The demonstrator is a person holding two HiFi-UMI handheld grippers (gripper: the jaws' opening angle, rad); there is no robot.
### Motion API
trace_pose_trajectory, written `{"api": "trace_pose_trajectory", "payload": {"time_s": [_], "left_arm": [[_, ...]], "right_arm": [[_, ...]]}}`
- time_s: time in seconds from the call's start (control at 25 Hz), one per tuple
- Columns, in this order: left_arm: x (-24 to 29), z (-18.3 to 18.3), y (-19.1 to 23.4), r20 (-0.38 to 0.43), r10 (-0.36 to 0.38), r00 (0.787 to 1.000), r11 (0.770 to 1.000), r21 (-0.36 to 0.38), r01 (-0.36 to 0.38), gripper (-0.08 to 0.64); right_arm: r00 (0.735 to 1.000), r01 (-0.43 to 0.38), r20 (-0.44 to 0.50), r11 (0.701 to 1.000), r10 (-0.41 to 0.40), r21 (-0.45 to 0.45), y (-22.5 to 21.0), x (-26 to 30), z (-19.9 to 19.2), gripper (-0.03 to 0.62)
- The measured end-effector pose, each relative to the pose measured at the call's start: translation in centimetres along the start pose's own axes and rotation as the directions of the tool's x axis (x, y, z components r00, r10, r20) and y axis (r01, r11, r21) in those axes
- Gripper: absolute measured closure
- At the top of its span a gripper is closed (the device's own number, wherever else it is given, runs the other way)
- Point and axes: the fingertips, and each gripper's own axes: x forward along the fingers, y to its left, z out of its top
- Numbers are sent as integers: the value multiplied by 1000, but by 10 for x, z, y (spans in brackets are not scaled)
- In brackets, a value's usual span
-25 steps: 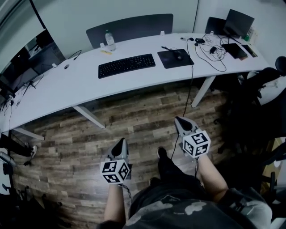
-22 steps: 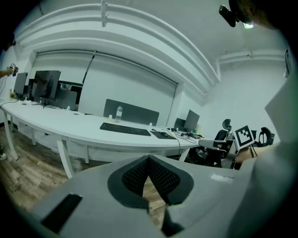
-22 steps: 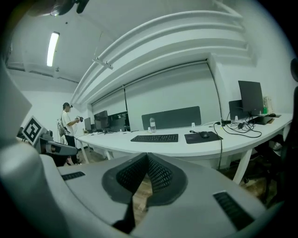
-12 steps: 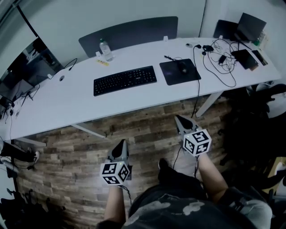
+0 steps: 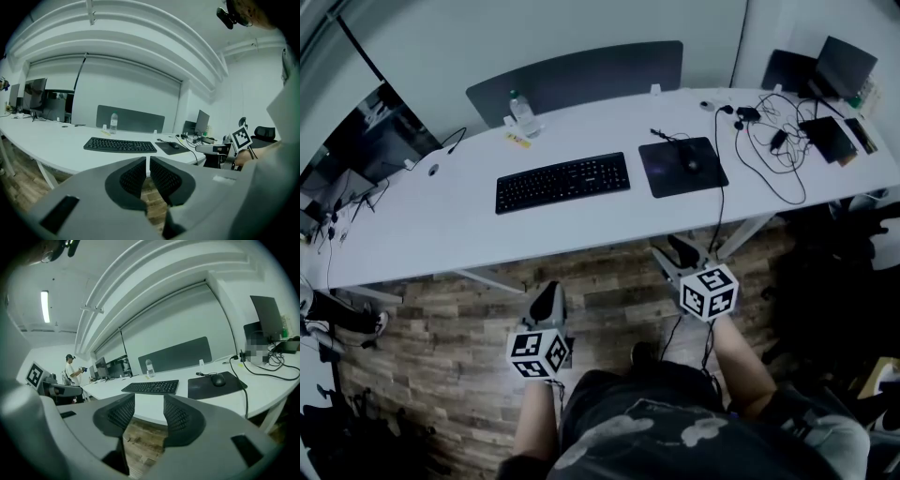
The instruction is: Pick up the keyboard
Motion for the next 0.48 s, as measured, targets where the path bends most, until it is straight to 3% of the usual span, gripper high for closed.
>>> {"api": "trace_pose_trajectory", "payload": {"time_s": [0.36, 0.48], "left_arm": [[5, 0, 12, 14, 11, 1000, 1000, -6, -11, 458], [10, -2, 24, 10, -5, 1000, 1000, 2, 5, 380]], "right_arm": [[999, -34, -17, 999, 34, 7, 3, 18, -5, 385], [999, -29, -22, 1000, 29, 2, 3, 29, -5, 385]]}}
